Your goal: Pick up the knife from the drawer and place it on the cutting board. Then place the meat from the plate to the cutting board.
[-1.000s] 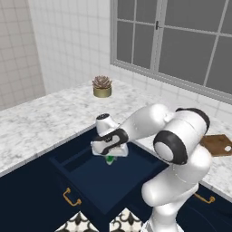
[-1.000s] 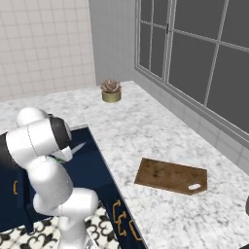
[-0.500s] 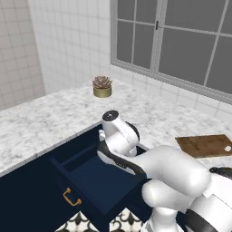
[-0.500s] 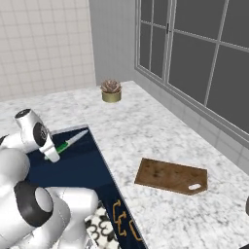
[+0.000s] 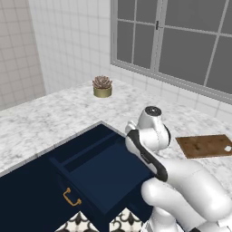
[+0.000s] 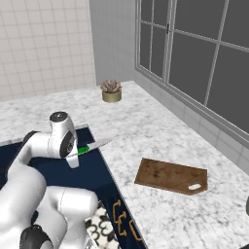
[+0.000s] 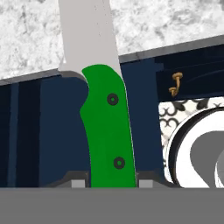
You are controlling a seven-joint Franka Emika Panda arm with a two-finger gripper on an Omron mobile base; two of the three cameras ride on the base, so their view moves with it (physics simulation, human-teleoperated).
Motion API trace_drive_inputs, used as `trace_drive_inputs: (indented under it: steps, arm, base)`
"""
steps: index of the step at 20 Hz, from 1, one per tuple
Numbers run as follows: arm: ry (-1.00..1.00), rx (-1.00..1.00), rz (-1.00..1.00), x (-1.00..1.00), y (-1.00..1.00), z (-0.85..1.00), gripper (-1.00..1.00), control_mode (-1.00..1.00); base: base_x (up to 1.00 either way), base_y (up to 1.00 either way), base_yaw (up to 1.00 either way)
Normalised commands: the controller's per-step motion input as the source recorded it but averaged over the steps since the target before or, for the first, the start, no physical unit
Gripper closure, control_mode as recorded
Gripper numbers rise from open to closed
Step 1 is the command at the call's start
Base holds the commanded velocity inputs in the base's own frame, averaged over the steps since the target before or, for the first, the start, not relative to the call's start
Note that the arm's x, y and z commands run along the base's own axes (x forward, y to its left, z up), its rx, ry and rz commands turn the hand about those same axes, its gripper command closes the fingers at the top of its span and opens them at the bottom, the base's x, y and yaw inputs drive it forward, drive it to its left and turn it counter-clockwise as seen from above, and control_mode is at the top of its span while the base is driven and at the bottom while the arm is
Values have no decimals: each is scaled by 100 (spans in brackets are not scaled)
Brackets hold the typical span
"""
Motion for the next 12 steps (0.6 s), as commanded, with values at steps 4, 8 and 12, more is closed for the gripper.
trace_drive_inputs:
  steps: [4,8,12]
  arm:
    - [28,-3,-9,29,-80,51,100,-100]
    - [26,-3,-42,34,-100,0,100,-100]
    - [11,5,-39,31,-100,-6,100,-100]
  base:
    - [0,0,0]
    - [0,0,0]
    - [0,0,0]
